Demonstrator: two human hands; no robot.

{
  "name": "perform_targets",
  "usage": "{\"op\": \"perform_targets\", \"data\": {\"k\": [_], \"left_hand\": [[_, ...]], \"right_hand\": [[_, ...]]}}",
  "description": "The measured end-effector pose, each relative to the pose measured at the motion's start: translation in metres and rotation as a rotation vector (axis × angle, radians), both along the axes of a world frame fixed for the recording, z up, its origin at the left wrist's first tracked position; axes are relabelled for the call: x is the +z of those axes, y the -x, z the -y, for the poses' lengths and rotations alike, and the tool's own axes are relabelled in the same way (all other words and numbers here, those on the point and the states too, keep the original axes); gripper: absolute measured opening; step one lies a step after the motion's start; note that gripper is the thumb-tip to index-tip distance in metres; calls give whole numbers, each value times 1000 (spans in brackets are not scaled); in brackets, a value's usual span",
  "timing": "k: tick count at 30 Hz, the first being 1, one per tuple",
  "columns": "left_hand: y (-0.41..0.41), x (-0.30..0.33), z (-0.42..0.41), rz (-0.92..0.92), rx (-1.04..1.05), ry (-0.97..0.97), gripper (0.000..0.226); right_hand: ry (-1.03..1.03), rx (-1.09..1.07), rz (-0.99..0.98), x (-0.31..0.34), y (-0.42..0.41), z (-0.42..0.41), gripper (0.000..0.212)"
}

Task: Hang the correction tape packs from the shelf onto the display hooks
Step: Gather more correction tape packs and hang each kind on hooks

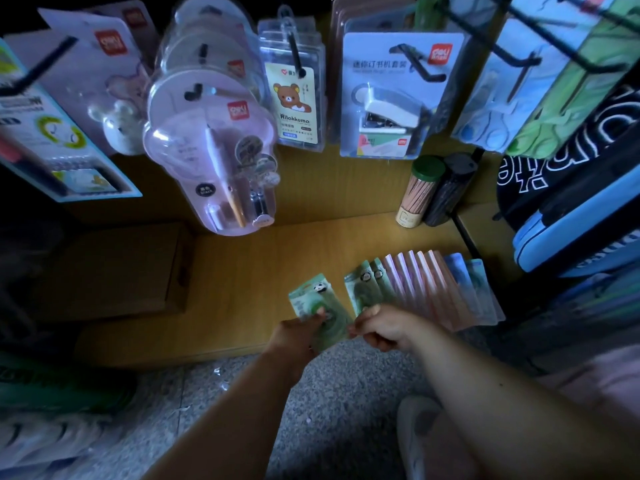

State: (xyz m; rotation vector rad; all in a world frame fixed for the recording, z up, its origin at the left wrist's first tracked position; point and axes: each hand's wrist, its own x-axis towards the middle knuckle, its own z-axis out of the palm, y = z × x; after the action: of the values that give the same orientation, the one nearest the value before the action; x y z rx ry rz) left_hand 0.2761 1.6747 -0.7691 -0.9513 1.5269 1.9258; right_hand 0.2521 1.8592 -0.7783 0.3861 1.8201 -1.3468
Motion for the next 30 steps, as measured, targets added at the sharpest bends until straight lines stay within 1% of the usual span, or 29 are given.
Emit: {"op": "perform_targets", "data": {"k": [1, 3, 5, 8, 9, 11, 12, 13, 17, 19, 20, 24, 27, 30], "left_hand": [[-1, -1, -2, 2, 65, -66, 35], [0, -2, -4, -12, 112, -123, 33], [0, -3, -4, -20, 118, -160, 32], [0, -2, -1, -5, 132, -208, 33], [0, -2, -1, 0, 132, -214, 33], [-1, -4, -1, 8, 135, -224, 30], [-1, -5, -1, 12, 129, -224, 28], [-2, -6, -1, 13, 119, -226, 26], [-2, -10, 2, 12, 93, -230, 20], [-3, -11, 4, 20, 95, -229, 22], [-4, -12, 4, 25, 100, -233, 25], [-5, -15, 8, 46, 132, -223, 35], [-4, -16, 14, 59, 158, -175, 36], [-4, -16, 22, 54, 212, -149, 34]], "right_hand": [[10, 18, 8, 0, -1, -1, 20], [13, 6, 0, 0, -1, -5, 21], [-76, -79, -56, 3, 3, -10, 26], [-407, -345, -204, 1, 12, -27, 34], [-529, -397, -227, -2, 13, -33, 37], [-753, -351, -252, -7, 11, -41, 43], [-808, -306, -262, -10, 10, -42, 45], [-817, -269, -261, -12, 9, -41, 45], [-680, -183, -202, -23, 9, -37, 44], [-705, -118, -191, -27, 10, -35, 47], [-726, -98, -193, -29, 9, -34, 45], [-713, -62, -170, -34, 10, -32, 31], [-634, -53, -185, -29, 15, -29, 26], [-506, -101, -237, -19, 21, -23, 28]]}}
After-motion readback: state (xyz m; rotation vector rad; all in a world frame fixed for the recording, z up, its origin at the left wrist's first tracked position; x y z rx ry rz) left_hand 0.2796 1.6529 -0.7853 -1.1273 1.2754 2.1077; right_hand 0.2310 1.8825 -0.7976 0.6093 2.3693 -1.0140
